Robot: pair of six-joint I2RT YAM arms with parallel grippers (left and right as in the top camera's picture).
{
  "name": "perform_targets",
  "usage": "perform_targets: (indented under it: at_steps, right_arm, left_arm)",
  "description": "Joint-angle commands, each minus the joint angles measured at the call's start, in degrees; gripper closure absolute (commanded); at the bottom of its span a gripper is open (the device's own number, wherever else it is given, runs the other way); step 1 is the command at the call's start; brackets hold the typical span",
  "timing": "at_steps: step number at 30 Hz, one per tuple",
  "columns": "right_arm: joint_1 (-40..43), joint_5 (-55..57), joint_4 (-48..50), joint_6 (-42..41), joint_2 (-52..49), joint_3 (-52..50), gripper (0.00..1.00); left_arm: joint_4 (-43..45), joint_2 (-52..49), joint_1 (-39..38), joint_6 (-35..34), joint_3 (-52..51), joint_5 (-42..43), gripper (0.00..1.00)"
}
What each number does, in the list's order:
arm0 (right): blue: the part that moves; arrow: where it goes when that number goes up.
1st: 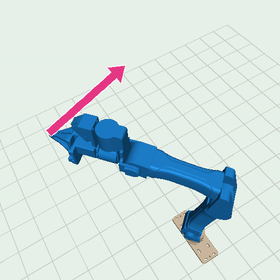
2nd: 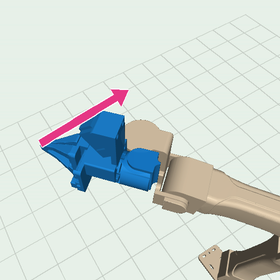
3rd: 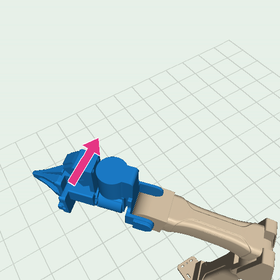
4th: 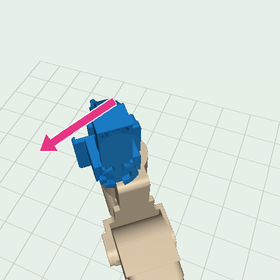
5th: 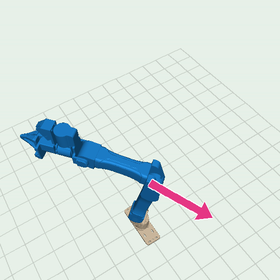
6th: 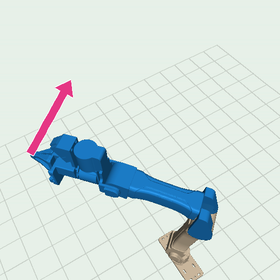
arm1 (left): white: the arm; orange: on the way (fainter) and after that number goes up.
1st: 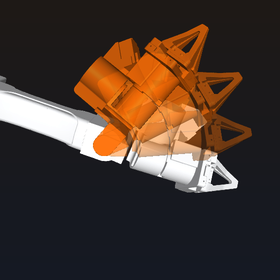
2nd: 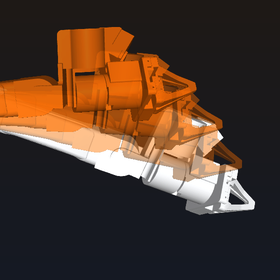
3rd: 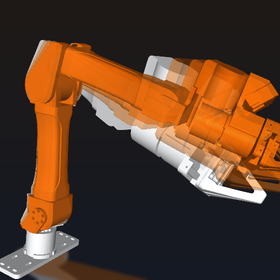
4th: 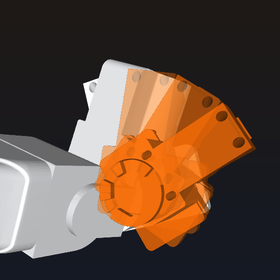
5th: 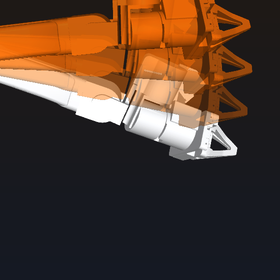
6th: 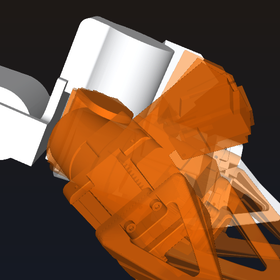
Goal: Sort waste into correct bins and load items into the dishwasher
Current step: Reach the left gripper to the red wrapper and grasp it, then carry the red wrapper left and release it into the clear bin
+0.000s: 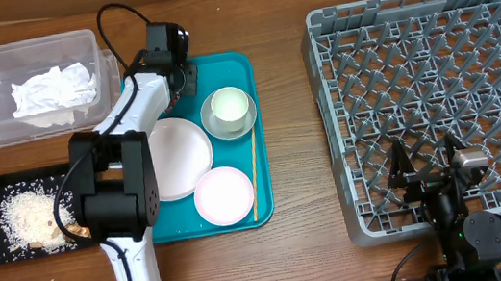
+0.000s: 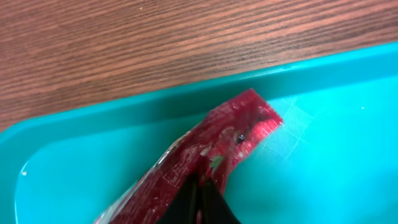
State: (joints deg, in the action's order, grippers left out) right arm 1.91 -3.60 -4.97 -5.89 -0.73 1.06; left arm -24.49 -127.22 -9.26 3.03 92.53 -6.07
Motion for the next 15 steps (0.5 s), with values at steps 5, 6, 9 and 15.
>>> perform_targets:
  at_steps: [5,6,9,15]
  right_arm:
    - [0.35,0.57,0.35,0.33,0.5,-0.59,0.0]
    - [0.35,0.57,0.35,0.33,0.5,-0.59,0.0]
    - [0.35,0.57,0.35,0.33,0.5,-0.59,0.0]
    - [0.35,0.57,0.35,0.33,0.5,-0.59,0.0]
  left_arm:
    - [-1.86,5.97,0.13,-7.41,5.18,0.11,0.96]
    - [-1.84,6.95,0.13,-7.41,5.53,0.11,0.96]
    - [-1.68,9.84,0.13,-7.39,5.79,0.11,0.96]
    - [-0.9,16.48,0.35,-8.39,5.79,-2.25,0.96]
